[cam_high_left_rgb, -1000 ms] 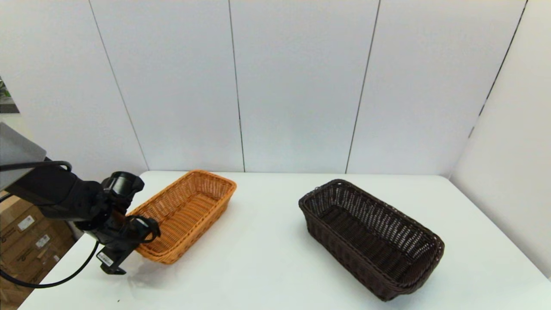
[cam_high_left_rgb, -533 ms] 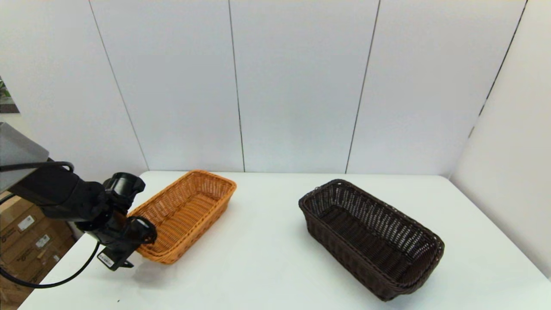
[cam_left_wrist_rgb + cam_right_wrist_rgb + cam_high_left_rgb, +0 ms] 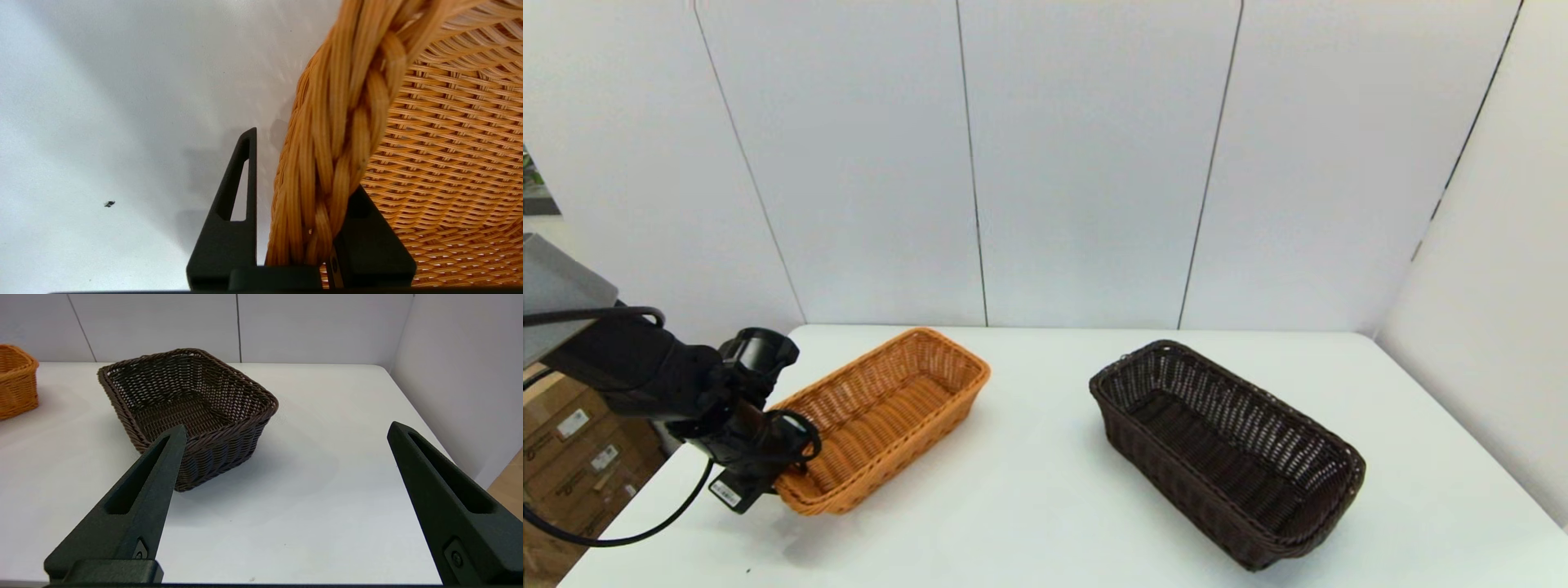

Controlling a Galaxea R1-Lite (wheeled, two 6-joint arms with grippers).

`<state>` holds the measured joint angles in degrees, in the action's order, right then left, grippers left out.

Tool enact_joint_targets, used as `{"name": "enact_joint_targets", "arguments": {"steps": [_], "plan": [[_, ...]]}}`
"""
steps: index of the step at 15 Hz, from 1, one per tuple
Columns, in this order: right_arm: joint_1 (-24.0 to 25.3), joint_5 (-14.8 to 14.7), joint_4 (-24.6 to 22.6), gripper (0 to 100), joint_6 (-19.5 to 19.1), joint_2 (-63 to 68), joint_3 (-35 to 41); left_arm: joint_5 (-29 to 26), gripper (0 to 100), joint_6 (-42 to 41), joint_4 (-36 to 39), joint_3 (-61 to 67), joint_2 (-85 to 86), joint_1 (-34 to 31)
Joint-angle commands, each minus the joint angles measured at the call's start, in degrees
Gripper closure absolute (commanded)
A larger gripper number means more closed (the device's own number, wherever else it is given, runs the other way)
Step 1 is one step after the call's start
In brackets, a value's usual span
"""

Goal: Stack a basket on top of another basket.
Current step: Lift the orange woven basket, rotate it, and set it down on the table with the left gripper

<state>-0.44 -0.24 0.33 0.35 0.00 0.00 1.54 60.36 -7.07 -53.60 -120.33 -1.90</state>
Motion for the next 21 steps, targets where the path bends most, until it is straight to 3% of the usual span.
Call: {"name": "enact_joint_targets", "arguments": {"steps": [1, 7, 14, 21], "plan": [[0.00, -0.02, 0.02, 0, 0.00, 0.00, 0.00, -0.04, 100, 0.38, -0.14, -0.19, 0.19, -0.03], [0.00, -0.02, 0.02, 0, 0.00, 0.09, 0.00, -0.92, 100, -2.35, -0.14, -1.33, 3.61, -0.47], [0.00, -0.02, 0.02, 0, 0.00, 0.09, 0.00, -7.95, 100, -8.85, -0.31, -4.41, 7.75, -0.38], [0.00, -0.02, 0.02, 0, 0.00, 0.00, 0.00, -10.85, 100, -17.90, -0.14, -6.08, 7.48, -0.47]]}}
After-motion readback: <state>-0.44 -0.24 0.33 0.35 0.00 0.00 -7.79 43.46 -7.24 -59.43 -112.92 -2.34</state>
